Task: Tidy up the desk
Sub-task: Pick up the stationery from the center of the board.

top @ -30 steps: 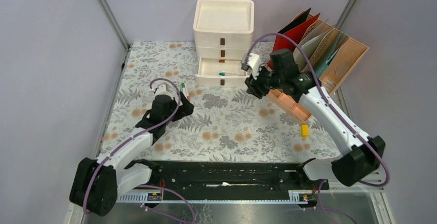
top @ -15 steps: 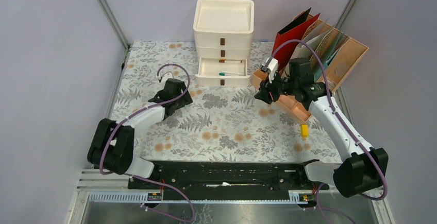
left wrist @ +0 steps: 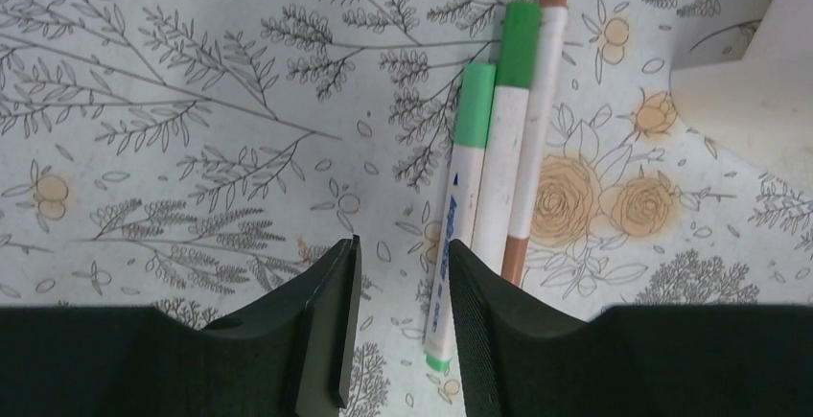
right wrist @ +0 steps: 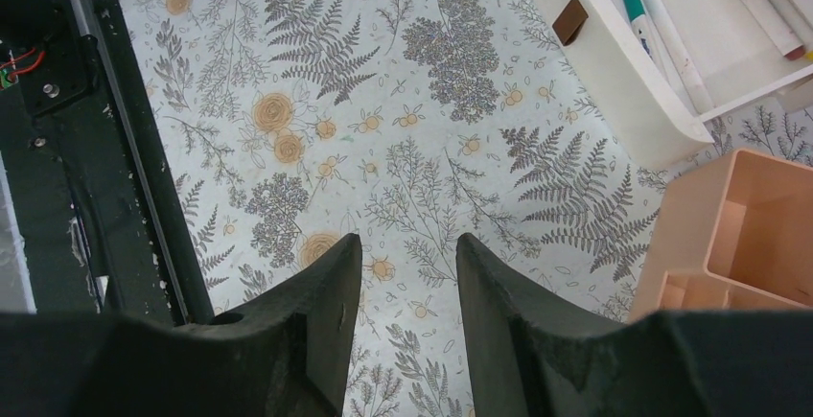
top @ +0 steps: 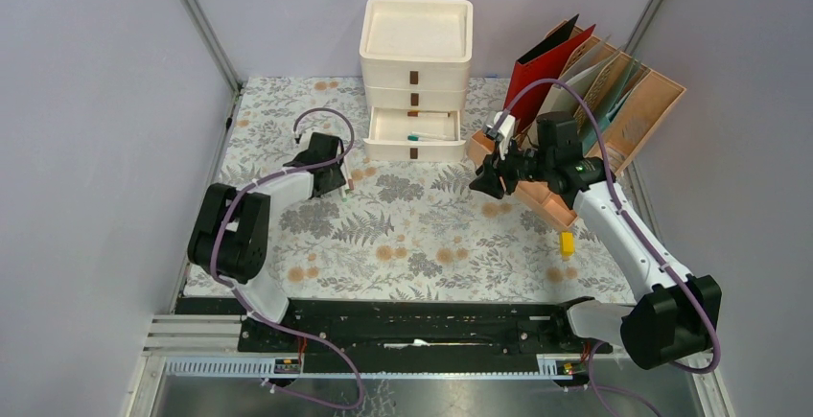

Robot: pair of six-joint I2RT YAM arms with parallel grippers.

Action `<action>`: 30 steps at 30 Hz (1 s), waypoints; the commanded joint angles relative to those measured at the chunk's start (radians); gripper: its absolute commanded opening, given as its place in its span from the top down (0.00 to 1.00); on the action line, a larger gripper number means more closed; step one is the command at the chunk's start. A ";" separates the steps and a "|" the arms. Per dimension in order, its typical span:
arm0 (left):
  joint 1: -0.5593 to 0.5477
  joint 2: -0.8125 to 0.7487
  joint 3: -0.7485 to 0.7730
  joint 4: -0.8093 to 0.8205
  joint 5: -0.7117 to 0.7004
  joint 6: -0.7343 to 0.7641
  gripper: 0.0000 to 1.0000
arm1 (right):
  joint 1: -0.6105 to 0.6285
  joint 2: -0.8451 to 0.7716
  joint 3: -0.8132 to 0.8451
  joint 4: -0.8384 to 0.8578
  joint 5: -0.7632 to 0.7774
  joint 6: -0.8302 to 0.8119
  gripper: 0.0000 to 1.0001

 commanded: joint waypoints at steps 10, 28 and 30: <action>0.021 0.089 0.113 0.007 0.067 0.044 0.58 | -0.004 -0.003 -0.006 0.033 -0.059 0.002 0.52; 0.031 0.139 0.109 -0.025 0.064 0.037 0.65 | -0.005 -0.006 -0.007 0.033 -0.067 0.003 0.52; 0.031 0.140 0.105 -0.030 0.065 0.035 0.68 | -0.005 -0.006 -0.007 0.033 -0.067 0.004 0.53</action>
